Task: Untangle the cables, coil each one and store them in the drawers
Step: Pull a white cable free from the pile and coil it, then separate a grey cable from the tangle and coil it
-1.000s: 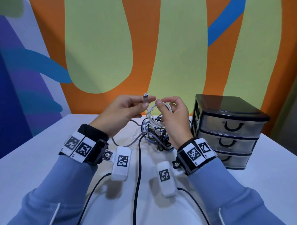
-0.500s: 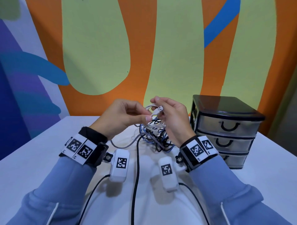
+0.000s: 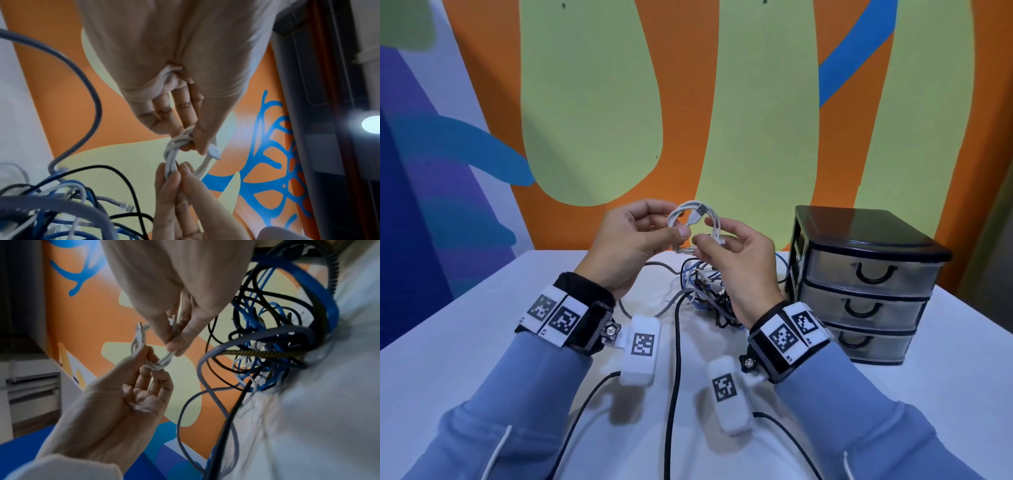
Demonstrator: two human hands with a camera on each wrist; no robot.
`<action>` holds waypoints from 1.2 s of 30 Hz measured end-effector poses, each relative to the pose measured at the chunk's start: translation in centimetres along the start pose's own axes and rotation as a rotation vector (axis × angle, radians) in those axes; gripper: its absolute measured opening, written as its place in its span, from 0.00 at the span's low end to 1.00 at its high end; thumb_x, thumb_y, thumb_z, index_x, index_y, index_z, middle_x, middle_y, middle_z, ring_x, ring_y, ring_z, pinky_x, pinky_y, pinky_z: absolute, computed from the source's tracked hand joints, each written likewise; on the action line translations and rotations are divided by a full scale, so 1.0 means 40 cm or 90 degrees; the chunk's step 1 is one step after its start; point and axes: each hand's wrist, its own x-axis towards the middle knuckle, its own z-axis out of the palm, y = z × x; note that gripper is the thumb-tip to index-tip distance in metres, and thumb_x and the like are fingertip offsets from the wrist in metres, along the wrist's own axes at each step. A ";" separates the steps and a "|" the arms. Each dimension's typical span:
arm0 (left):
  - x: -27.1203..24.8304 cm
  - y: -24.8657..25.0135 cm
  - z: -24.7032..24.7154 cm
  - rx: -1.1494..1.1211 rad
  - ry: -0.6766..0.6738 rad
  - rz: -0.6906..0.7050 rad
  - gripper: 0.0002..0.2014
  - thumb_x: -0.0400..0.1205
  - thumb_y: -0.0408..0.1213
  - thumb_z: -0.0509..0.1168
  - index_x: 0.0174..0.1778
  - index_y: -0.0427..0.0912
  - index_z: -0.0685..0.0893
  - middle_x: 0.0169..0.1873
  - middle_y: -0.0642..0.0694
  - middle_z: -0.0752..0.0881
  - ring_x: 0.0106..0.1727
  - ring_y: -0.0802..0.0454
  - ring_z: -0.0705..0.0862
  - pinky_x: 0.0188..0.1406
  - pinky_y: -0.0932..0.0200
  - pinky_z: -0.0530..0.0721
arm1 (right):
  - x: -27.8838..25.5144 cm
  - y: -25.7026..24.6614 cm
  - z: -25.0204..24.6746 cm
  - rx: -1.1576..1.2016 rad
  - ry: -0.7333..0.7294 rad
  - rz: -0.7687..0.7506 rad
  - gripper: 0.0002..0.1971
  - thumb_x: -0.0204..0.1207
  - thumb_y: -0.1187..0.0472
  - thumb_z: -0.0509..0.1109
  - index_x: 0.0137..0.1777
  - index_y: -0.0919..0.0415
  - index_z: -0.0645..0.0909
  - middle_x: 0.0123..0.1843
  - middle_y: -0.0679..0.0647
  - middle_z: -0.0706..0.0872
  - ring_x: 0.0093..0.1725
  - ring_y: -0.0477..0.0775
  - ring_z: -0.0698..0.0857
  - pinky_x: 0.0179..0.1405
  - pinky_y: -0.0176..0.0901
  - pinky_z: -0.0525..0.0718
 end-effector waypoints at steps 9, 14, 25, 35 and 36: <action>0.009 -0.007 -0.019 0.122 0.079 -0.083 0.14 0.74 0.15 0.76 0.39 0.37 0.81 0.37 0.31 0.91 0.40 0.38 0.87 0.34 0.54 0.84 | -0.013 0.013 0.013 -0.116 -0.015 -0.129 0.13 0.82 0.69 0.77 0.64 0.60 0.91 0.49 0.58 0.95 0.48 0.63 0.93 0.57 0.58 0.92; 0.008 -0.002 -0.027 0.066 0.094 -0.172 0.13 0.78 0.19 0.77 0.39 0.39 0.83 0.40 0.40 0.93 0.41 0.45 0.91 0.39 0.60 0.93 | -0.018 0.010 0.015 -0.157 -0.072 -0.212 0.11 0.83 0.69 0.76 0.61 0.59 0.93 0.52 0.51 0.95 0.52 0.53 0.92 0.57 0.53 0.90; 0.010 -0.013 -0.049 0.191 0.043 -0.178 0.11 0.76 0.21 0.79 0.46 0.36 0.85 0.43 0.28 0.93 0.38 0.42 0.91 0.38 0.55 0.92 | -0.025 0.010 0.026 -0.131 -0.186 -0.190 0.18 0.81 0.74 0.75 0.68 0.60 0.89 0.55 0.53 0.95 0.55 0.51 0.91 0.59 0.43 0.87; 0.010 0.005 -0.037 0.264 0.083 0.100 0.09 0.76 0.28 0.81 0.49 0.44 0.94 0.37 0.45 0.95 0.40 0.49 0.94 0.50 0.54 0.91 | -0.001 0.002 0.026 0.106 -0.006 0.073 0.17 0.81 0.80 0.69 0.67 0.70 0.85 0.46 0.61 0.94 0.45 0.55 0.88 0.43 0.36 0.87; 0.009 0.006 -0.040 0.274 0.056 0.110 0.09 0.77 0.30 0.82 0.50 0.44 0.95 0.38 0.45 0.95 0.41 0.49 0.94 0.50 0.54 0.92 | 0.000 -0.003 0.019 0.119 -0.015 0.099 0.15 0.81 0.80 0.70 0.66 0.70 0.85 0.47 0.63 0.94 0.45 0.55 0.89 0.44 0.35 0.88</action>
